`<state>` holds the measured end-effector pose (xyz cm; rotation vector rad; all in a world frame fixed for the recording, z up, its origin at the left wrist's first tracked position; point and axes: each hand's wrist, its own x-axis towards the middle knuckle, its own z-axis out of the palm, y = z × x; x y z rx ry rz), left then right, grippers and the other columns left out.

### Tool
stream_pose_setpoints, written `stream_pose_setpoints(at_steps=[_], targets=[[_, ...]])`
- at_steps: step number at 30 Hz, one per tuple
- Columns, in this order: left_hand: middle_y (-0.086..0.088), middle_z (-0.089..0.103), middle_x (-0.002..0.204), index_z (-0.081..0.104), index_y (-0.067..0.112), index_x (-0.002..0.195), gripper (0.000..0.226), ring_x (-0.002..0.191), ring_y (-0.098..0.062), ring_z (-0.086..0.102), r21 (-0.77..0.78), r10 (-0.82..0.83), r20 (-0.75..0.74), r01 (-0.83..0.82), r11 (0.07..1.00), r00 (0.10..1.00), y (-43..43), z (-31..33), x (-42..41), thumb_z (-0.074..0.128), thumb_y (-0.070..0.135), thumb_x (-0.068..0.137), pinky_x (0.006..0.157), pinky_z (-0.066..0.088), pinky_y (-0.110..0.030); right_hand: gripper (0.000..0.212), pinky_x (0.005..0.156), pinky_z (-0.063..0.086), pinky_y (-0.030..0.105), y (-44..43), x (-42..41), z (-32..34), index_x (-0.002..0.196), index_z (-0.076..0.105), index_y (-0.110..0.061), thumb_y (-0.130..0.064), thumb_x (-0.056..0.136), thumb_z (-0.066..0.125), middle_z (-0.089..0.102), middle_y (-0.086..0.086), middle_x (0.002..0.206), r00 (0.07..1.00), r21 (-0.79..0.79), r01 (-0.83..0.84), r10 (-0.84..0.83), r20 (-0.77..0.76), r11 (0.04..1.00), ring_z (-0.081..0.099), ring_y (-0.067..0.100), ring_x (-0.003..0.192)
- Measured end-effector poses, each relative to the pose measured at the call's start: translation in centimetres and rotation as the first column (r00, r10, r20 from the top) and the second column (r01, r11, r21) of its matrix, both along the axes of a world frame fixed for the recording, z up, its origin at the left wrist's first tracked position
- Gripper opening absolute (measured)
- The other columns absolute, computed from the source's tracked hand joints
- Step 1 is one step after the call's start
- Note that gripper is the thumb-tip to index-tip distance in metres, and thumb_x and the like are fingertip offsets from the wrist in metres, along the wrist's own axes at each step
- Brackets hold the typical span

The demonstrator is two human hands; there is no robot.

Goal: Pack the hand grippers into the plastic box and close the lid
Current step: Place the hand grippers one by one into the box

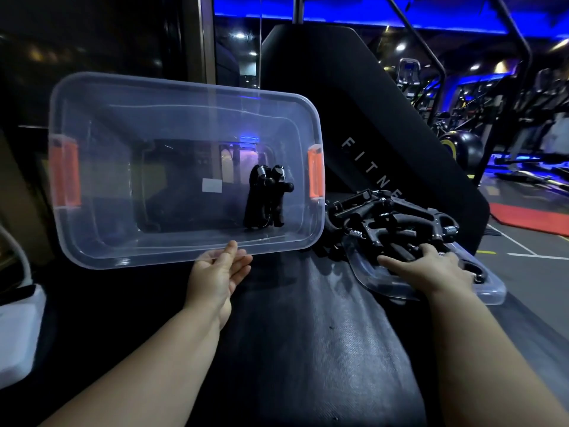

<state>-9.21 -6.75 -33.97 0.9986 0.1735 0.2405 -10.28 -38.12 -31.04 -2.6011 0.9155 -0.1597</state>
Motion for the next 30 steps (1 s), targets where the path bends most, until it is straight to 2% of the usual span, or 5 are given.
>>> stream_pose_setpoints(at_steps=[9,14,19,23,30], targets=[[-0.007,0.066,0.080,0.053,0.010,0.088,0.012,0.067,-0.012,0.068,0.005,-0.003,-0.003,0.003,1.000,1.000,-0.2,0.1,-0.3,0.059,0.019,0.093,0.068,0.057,-0.025,0.132,0.106,0.038,0.045,-0.3,-0.7,0.2,0.143,0.032,-0.029,-0.086,0.030,0.069,0.026,0.021,0.143,0.999,0.086,-0.041,0.042,-0.009,0.995,0.041,0.041,0.127],[-0.008,0.066,0.082,0.054,0.009,0.091,0.012,0.074,-0.015,0.066,0.008,-0.006,-0.004,0.006,1.000,1.000,-0.1,0.1,-0.4,0.058,0.019,0.093,0.072,0.057,-0.027,0.138,0.100,0.046,0.045,-0.6,-0.3,0.1,0.132,0.045,-0.024,-0.086,0.010,0.067,0.029,0.019,0.135,1.000,0.130,-0.025,0.024,0.015,0.991,0.053,0.040,0.114],[-0.009,0.066,0.083,0.053,0.007,0.096,0.014,0.074,-0.016,0.067,0.002,-0.008,-0.010,0.008,1.000,1.000,0.0,0.1,-0.3,0.059,0.019,0.093,0.071,0.057,-0.026,0.115,0.093,0.046,0.039,-0.6,-0.8,0.7,0.131,0.047,-0.020,-0.076,0.037,0.078,0.029,0.018,0.138,0.998,0.136,-0.044,0.038,0.048,0.990,0.054,0.034,0.111],[-0.009,0.067,0.084,0.053,0.005,0.099,0.017,0.075,-0.016,0.067,0.005,-0.009,-0.012,0.009,1.000,1.000,0.0,0.1,-0.3,0.059,0.019,0.092,0.073,0.057,-0.028,0.103,0.085,0.043,0.037,-1.1,-0.6,0.6,0.133,0.047,-0.016,-0.077,0.053,0.071,0.035,0.019,0.140,0.996,0.115,-0.050,0.041,0.081,0.992,0.055,0.032,0.100],[-0.009,0.067,0.084,0.054,0.006,0.098,0.016,0.077,-0.017,0.067,0.009,-0.007,-0.013,0.008,1.000,1.000,0.0,0.1,-0.3,0.060,0.019,0.092,0.072,0.057,-0.028,0.101,0.089,0.048,0.042,-1.3,-0.7,0.6,0.133,0.048,-0.020,-0.068,0.050,0.079,0.042,0.017,0.133,0.993,0.080,-0.064,0.056,0.100,0.995,0.052,0.035,0.114]])
